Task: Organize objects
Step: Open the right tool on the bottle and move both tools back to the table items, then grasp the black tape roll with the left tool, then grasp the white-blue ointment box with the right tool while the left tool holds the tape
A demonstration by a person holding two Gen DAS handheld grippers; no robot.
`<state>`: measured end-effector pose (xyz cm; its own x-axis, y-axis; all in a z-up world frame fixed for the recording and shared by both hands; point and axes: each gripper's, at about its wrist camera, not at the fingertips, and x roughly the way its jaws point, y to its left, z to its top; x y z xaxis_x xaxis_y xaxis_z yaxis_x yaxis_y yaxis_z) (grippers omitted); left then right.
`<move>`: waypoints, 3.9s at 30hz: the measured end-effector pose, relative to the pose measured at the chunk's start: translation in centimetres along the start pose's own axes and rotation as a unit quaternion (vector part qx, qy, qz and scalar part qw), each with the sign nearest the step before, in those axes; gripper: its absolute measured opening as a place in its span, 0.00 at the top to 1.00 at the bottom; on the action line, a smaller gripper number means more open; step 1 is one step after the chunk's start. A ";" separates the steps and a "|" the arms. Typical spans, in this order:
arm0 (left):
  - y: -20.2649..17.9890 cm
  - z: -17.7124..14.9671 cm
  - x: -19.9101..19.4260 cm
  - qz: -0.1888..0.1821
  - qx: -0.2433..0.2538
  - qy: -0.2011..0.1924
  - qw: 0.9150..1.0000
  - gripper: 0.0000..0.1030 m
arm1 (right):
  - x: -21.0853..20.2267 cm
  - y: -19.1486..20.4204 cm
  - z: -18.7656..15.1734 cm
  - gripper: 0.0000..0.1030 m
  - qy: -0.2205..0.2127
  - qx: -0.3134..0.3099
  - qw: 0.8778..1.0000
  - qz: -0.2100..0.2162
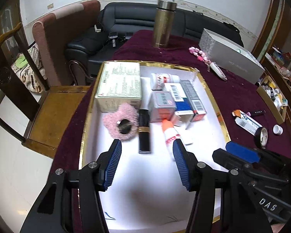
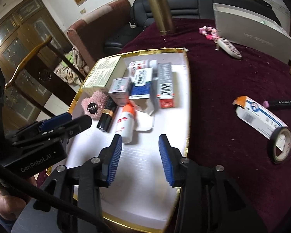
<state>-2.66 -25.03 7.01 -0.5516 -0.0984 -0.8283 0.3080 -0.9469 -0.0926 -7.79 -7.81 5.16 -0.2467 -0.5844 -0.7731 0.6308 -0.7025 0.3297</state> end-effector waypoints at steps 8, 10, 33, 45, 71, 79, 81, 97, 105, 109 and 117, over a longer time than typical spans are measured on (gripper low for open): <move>-3.6 -0.5 -0.2 -0.006 0.024 0.002 1.000 0.53 | -2.2 -3.2 -0.6 0.63 -0.014 0.025 1.000 0.007; -4.4 -0.5 -0.4 -0.005 0.026 0.000 1.000 0.53 | -2.9 -4.1 -0.9 0.63 -0.019 0.030 0.999 0.008; -22.4 -4.7 1.1 -0.046 0.130 -0.017 0.990 0.53 | -8.8 -23.1 -3.6 0.53 -0.094 0.173 0.980 -0.032; -23.1 -6.6 4.8 -0.045 0.124 -0.022 0.991 0.53 | -7.0 -25.9 -3.1 0.53 -0.098 0.202 0.974 -0.002; -22.4 -6.9 4.1 -0.067 0.112 -0.034 0.991 0.45 | -4.6 -21.9 -3.0 0.37 -0.053 0.152 0.980 0.115; -23.1 -6.4 3.4 -0.056 0.128 -0.038 0.990 0.38 | -7.5 -23.4 -3.5 0.36 -0.102 0.188 0.965 0.155; -23.5 -6.2 3.7 -0.040 0.136 -0.036 0.989 0.38 | -7.9 -24.3 -3.9 0.36 -0.108 0.206 0.960 0.158; -22.8 -4.1 7.5 -0.011 0.100 -0.029 0.994 0.49 | -7.8 -24.3 -3.5 0.36 -0.108 0.200 0.965 0.129; -21.9 -4.1 7.2 -0.028 0.093 -0.030 0.995 0.49 | -7.1 -26.3 -2.2 0.36 -0.106 0.214 0.966 0.098; -21.6 -4.1 7.1 -0.034 0.100 -0.028 0.994 0.49 | -5.3 -27.5 0.3 0.36 -0.087 0.222 0.968 0.075; -21.5 -4.0 7.0 -0.033 0.099 -0.026 0.994 0.49 | -2.4 -27.7 2.7 0.34 -0.074 0.204 0.973 0.072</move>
<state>-10.02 -4.13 0.95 -0.6070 -0.0451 -0.7934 0.1139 -0.9930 -0.0308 -26.67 11.98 -0.71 -0.2994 -0.7191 -0.6271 0.3285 -0.6947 0.6399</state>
